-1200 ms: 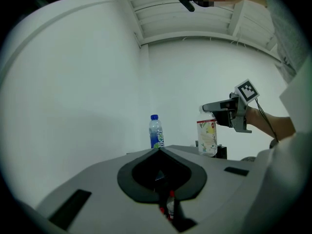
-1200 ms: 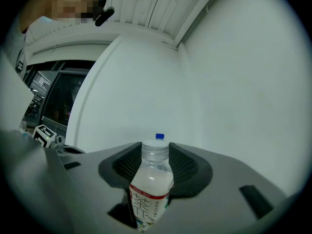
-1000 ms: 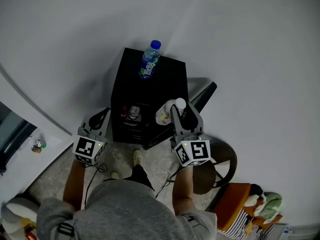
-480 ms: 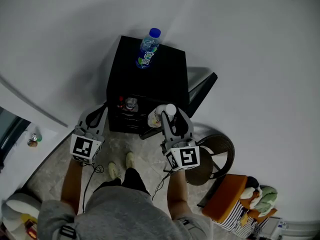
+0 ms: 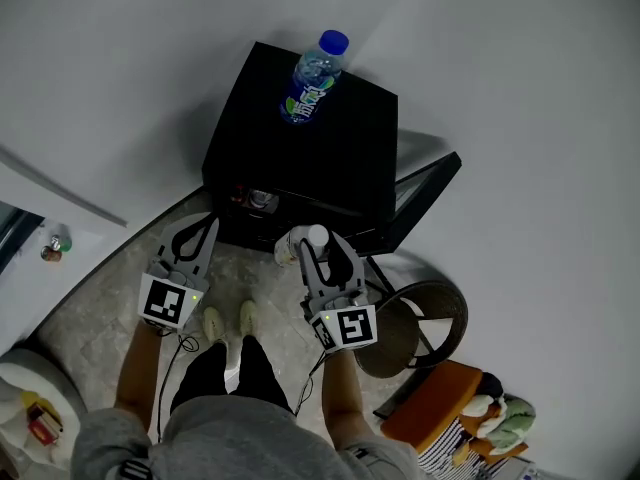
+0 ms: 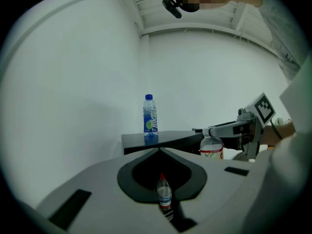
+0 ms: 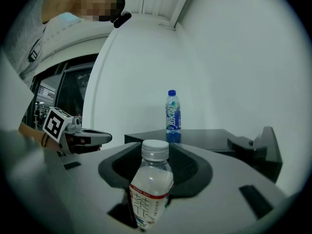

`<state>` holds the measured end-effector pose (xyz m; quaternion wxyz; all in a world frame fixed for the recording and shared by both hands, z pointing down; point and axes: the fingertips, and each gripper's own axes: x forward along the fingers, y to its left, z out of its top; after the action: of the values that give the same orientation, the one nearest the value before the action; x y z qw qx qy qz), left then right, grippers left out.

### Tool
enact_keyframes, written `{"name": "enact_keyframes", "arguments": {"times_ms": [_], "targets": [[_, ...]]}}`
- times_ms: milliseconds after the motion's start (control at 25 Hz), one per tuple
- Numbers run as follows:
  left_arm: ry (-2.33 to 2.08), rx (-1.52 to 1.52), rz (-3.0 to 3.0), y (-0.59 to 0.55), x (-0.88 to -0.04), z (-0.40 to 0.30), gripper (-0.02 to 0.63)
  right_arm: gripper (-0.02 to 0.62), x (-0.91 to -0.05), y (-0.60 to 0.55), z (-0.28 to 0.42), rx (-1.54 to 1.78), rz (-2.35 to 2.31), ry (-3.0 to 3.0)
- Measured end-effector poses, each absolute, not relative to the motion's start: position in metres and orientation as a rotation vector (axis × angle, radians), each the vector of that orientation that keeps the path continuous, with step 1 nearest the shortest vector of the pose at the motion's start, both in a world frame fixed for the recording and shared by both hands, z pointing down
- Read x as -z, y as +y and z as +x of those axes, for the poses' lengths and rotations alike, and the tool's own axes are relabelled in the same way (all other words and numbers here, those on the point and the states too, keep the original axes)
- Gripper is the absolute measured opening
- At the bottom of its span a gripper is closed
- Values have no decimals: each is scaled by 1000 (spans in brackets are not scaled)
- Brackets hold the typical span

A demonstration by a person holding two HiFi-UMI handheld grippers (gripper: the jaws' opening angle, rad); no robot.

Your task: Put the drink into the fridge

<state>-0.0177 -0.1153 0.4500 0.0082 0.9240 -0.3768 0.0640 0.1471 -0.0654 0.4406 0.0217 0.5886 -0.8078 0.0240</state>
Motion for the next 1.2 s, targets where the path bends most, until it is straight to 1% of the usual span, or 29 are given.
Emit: {"name": "enact_keyframes", "arguments": {"times_ms": [160,720,1200], "targets": [[-1214,-220,2846,-117,-475,-14,2,189,-472,-77,152,-95,1795,-2518],[-1264,-215,2817,-127,-544,-3,2,189,-532,-114,171,37,1812,-2516],[-1343,-199,2833,-138,-608,-21,2,189,-598,-152,173,105,1858,-2509]]}}
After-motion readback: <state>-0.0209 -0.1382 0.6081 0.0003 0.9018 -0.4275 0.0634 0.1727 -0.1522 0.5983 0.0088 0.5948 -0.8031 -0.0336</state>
